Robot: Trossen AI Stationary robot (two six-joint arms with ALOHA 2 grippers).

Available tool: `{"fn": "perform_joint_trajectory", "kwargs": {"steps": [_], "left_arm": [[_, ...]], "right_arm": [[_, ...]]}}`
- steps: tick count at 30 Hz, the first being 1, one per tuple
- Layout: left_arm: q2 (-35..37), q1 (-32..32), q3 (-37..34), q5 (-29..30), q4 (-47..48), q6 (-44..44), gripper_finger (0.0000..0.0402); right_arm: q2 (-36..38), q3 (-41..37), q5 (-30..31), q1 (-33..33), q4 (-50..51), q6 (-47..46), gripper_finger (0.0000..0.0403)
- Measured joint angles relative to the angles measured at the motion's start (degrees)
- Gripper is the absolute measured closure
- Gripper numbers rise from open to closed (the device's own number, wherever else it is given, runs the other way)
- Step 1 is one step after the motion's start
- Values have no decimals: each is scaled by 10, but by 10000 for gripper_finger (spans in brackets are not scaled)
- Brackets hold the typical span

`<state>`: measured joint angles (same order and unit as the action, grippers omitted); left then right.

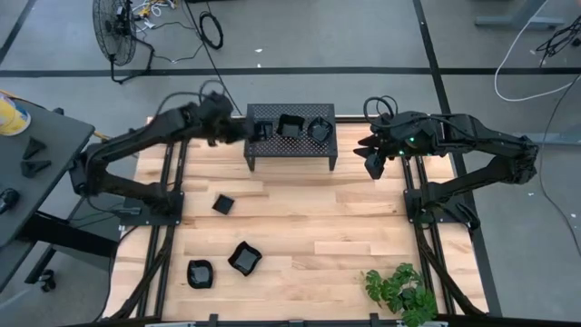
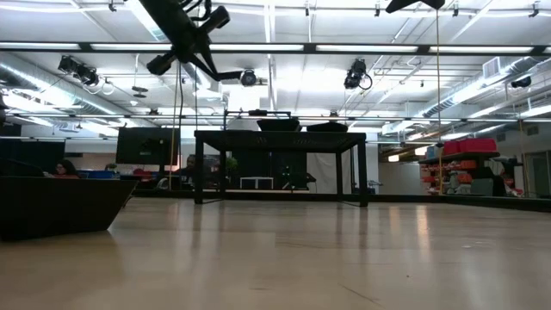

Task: Pick & Place Mini shaped plates
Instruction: Stack the square plate on top of the other square plate on the shelf

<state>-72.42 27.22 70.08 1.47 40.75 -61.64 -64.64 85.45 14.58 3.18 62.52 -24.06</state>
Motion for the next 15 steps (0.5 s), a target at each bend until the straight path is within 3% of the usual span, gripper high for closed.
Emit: {"fn": "perform_joint_trajectory", "kwargs": {"steps": [9,15], "left_arm": [[-6,94,18,-59,5,62,395],[-37,121,18,-105,-1,102,395]], "right_arm": [[0,0,0,0,1,-40,254],[0,0,0,0,1,-35,254]]}}
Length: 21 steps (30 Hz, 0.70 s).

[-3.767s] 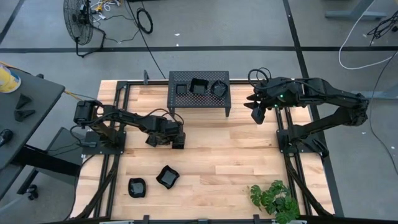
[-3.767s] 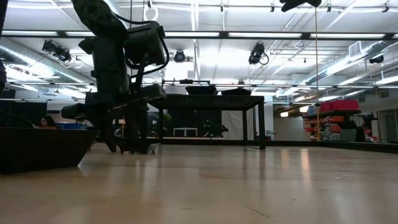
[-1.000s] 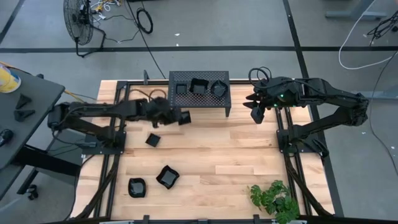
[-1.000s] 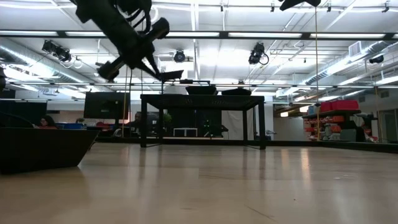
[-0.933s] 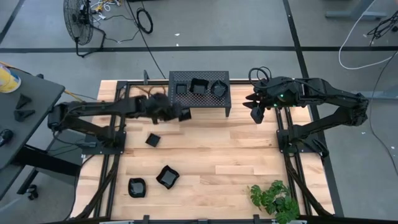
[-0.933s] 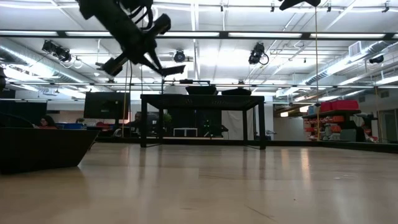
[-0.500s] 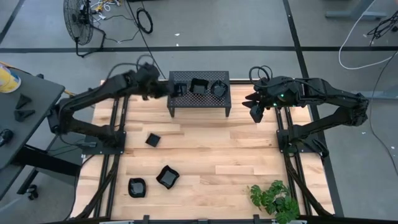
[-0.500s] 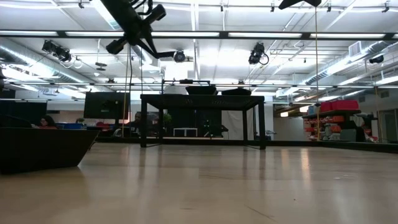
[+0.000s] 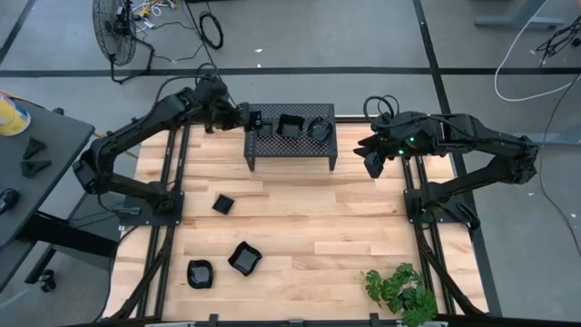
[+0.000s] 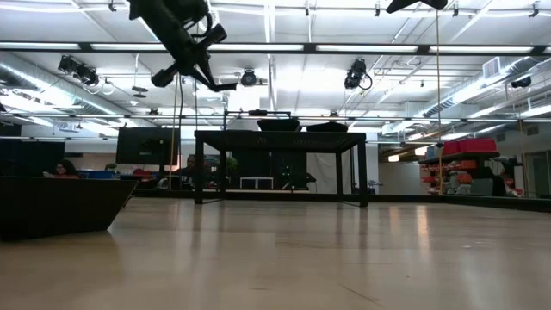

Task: Pick & Place Mini shaped plates
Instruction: Stack the square plate on top of the other square plate on the shelf

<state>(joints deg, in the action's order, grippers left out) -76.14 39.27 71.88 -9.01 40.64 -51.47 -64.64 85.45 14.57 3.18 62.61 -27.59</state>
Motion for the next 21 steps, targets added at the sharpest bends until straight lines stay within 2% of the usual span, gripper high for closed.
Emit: {"fn": "perform_joint_trajectory", "kwargs": {"steps": [5,12,21], "left_arm": [[-34,12,0,-23,-1,11,395],[-57,15,1,-48,-19,-22,395],[-90,38,67,-61,-14,-5,395]], "right_arm": [[0,0,0,0,0,-4,254],[0,0,0,0,0,-25,254],[0,0,15,0,0,-44,254]]}}
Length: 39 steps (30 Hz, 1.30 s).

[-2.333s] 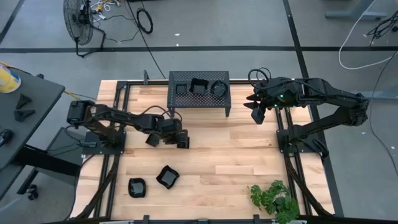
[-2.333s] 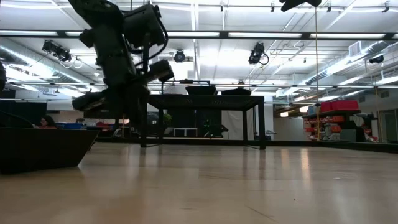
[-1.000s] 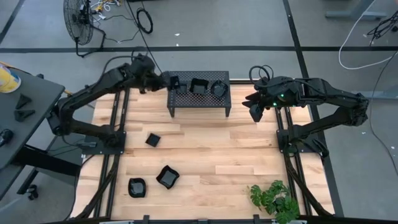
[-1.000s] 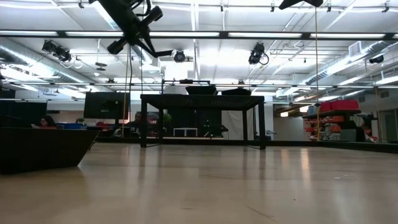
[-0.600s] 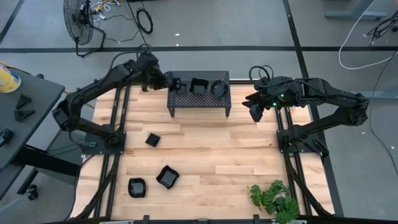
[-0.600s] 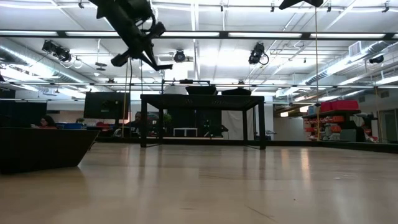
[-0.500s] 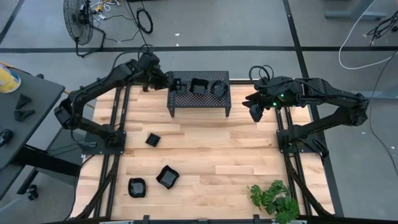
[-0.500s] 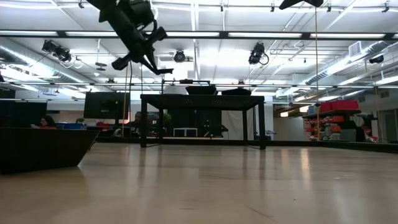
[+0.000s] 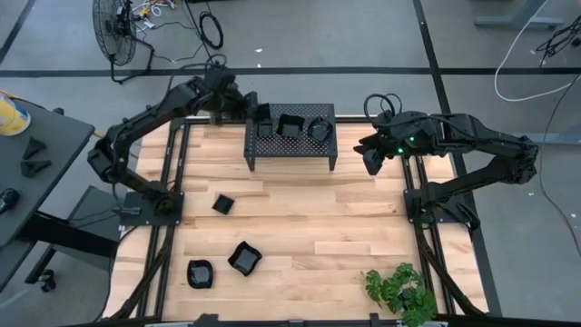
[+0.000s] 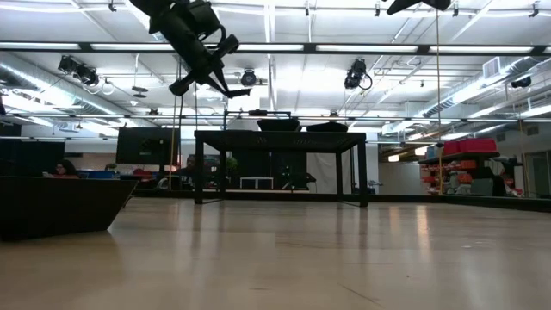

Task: Pick & Place Mini shaped plates
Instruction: Stack the square plate on top of the other square plate on the shelf

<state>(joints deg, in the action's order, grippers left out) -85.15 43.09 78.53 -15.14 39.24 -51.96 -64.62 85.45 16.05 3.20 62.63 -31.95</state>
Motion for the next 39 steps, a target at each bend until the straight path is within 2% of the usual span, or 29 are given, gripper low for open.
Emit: {"fn": "perform_joint_trajectory", "kwargs": {"steps": [6,17,24,39], "left_arm": [[-38,21,42,-22,34,8,395],[-94,17,46,-33,69,44,395],[-98,18,46,-17,73,48,395],[-105,16,46,-25,77,55,395]], "right_arm": [[0,0,0,0,0,-6,254],[0,0,6,0,0,-12,254],[0,0,8,0,0,-21,254],[0,0,10,0,0,-23,254]]}}
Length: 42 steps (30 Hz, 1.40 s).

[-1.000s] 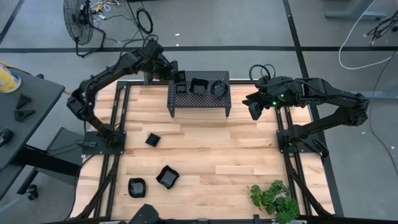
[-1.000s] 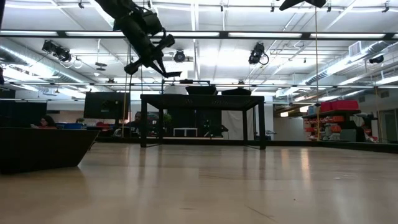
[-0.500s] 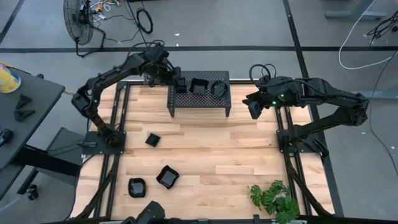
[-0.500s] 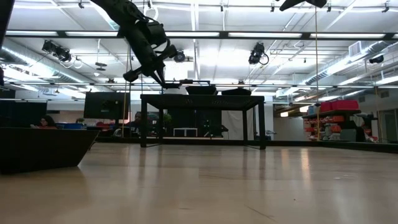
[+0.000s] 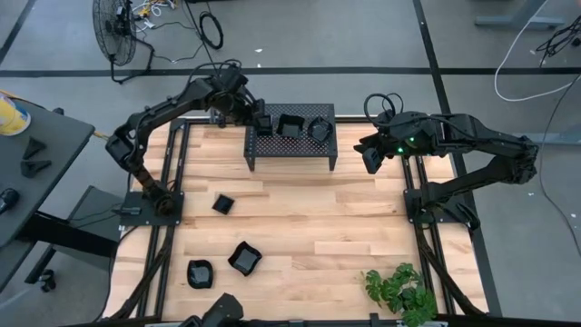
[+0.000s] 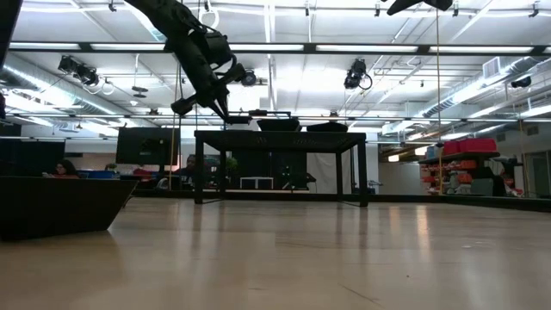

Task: Pick & Place Mini shaped plates
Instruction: Stack the square plate on top of the other square plate on the shelf

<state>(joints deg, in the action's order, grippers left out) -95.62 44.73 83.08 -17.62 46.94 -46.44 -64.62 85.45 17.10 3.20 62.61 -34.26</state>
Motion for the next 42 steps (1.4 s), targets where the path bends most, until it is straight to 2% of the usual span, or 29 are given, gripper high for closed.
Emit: {"fn": "perform_joint_trajectory", "kwargs": {"steps": [18,30,42], "left_arm": [[-19,0,0,1,0,6,388],[-19,-3,0,8,-6,8,356],[-17,1,0,9,-4,9,302]], "right_arm": [[0,0,0,0,0,0,254],[0,0,5,0,0,-14,254],[0,0,5,0,0,-23,254]]}}
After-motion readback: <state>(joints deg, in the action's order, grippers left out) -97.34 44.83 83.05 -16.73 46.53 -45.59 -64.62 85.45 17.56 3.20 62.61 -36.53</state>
